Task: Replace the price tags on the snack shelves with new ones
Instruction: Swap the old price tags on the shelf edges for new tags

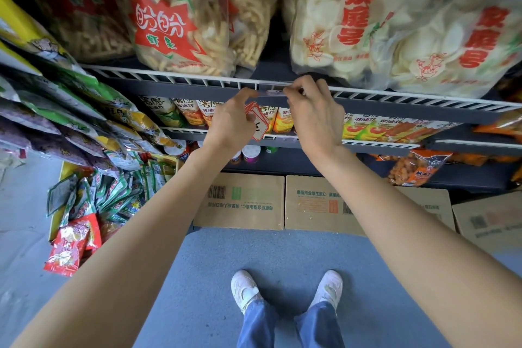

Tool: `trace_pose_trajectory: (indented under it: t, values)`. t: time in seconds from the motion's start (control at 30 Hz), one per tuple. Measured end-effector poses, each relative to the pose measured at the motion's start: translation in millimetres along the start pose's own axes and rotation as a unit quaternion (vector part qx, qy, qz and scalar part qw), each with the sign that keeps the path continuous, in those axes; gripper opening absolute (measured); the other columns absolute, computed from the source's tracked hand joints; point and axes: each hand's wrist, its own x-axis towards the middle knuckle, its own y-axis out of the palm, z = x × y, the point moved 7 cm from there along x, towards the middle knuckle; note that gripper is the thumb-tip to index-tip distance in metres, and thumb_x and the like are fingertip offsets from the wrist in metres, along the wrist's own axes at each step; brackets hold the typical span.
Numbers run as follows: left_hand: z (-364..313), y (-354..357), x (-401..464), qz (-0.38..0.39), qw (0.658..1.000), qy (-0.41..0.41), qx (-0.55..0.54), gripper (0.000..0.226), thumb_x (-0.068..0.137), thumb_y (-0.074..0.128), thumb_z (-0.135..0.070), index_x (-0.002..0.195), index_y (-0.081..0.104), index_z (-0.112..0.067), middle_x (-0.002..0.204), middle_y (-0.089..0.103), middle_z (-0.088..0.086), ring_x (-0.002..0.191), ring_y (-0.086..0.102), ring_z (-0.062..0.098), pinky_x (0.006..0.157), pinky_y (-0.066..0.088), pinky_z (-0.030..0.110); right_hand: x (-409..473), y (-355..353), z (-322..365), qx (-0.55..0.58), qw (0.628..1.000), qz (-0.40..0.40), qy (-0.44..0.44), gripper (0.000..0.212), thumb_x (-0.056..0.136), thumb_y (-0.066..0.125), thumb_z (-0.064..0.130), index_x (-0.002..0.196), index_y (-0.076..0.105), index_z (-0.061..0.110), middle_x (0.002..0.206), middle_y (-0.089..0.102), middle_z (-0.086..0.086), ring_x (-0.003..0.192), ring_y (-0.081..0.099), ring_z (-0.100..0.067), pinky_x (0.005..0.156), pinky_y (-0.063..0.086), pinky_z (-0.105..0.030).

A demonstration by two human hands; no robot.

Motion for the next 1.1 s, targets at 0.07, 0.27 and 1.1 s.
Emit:
trace_pose_trajectory:
  t: [0.07,0.27,1.1]
  values:
    - [0,0,0,0.0,1.0,0.001,-0.002,0.048,0.092,0.044,-0.003,0.136,0.044,-0.021,0.127,0.059,0.012,0.115,0.052,0.029,0.076,0.04,0.024,-1,0,1,-0.002,1.0,-0.001,-0.006,0.034,0.053,0.081,-0.002,0.083,0.073,0.012,0.084,0.064,-0.002,0.071,0.058,-0.023,0.041,0.021,-0.017]
    - [-1,3,0,0.004,1.0,0.001,-0.013,0.05,0.091,0.044,-0.002,0.138,0.042,-0.02,0.131,0.055,0.014,0.118,0.052,0.031,0.08,0.044,0.028,2,2,2,-0.009,1.0,0.001,-0.017,0.037,0.05,0.079,-0.004,0.082,0.073,0.015,0.078,0.064,-0.001,0.067,0.058,-0.02,0.039,0.023,-0.017]
    - [-4,1,1,-0.009,0.998,0.003,-0.063,0.054,0.091,0.046,-0.003,0.142,0.038,-0.02,0.129,0.057,0.016,0.085,0.061,0.033,0.043,0.035,0.004,2,7,-1,0.073,0.997,0.035,0.018,0.022,0.08,0.066,0.006,0.101,0.07,0.01,0.096,0.064,-0.008,0.087,0.06,-0.026,0.045,0.04,-0.027]
